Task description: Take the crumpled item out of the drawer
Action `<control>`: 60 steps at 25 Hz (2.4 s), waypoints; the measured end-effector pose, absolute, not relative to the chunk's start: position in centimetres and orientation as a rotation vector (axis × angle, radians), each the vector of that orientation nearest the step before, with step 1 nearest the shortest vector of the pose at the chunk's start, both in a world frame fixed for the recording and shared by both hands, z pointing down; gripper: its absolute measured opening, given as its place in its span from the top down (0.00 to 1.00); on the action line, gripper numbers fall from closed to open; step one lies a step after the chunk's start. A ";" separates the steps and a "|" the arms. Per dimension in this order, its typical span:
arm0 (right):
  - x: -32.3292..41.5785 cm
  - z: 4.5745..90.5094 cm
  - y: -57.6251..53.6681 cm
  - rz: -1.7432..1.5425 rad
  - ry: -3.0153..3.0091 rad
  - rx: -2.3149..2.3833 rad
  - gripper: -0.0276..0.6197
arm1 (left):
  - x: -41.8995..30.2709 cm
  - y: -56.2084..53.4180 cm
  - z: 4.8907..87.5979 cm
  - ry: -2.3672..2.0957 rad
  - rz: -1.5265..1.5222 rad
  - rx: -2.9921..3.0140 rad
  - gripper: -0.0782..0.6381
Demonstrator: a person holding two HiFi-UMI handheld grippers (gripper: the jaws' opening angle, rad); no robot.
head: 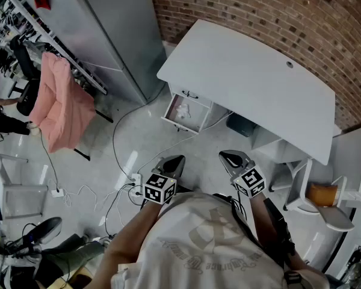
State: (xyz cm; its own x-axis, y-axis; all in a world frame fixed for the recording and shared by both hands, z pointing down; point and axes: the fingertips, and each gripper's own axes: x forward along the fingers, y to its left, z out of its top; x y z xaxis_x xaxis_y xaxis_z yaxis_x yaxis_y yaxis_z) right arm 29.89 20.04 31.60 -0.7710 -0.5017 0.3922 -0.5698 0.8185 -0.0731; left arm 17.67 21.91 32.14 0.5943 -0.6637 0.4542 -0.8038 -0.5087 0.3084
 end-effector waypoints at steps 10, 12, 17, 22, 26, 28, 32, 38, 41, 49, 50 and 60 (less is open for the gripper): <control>29.6 30.6 20.8 0.238 -2.689 0.778 0.95 | 17.8 23.5 31.5 -1.207 0.394 2.316 0.89; 29.3 30.6 20.9 0.243 -2.692 0.775 0.95 | 17.5 23.6 31.6 -1.216 0.393 2.308 0.89; 28.6 31.0 20.8 0.249 -2.685 0.767 0.95 | 16.6 23.8 32.0 -1.224 0.394 2.289 0.89; 27.7 31.5 20.4 0.255 -2.669 0.767 0.95 | 15.6 23.2 32.3 -1.219 0.383 2.287 0.89; 26.6 31.7 19.4 0.258 -2.657 0.778 0.95 | 14.4 22.1 32.5 -1.208 0.379 2.286 0.89; 25.9 31.6 18.7 0.260 -2.651 0.782 0.95 | 13.7 21.3 32.6 -1.201 0.376 2.286 0.89; 24.6 31.4 17.1 0.265 -2.636 0.805 0.95 | 12.4 19.6 32.5 -1.173 0.375 2.298 0.89; 22.0 30.9 14.6 0.279 -2.615 0.863 0.95 | 9.5 16.6 32.0 -1.132 0.372 2.327 0.89; 20.2 30.7 13.5 0.281 -2.608 0.874 0.95 | 7.9 15.2 31.9 -1.112 0.366 2.338 0.89; 15.0 30.7 11.0 0.278 -2.574 0.889 0.95 | 3.2 12.5 32.0 -1.085 0.354 2.364 0.89; 14.3 30.7 10.8 0.277 -2.569 0.888 0.95 | 2.6 12.3 32.0 -1.084 0.346 2.362 0.89; 8.5 30.6 8.4 0.237 -2.543 0.825 0.95 | -3.2 11.2 32.3 -1.126 0.314 2.330 0.89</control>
State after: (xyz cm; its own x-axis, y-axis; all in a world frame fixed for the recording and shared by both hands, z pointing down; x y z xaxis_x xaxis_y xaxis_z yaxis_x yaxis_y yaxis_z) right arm 8.52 8.40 30.64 -0.7176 -0.5135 0.4704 -0.5915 0.8060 -0.0225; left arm -3.20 11.17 32.27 0.6259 -0.6569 0.4205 -0.7797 -0.5130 0.3591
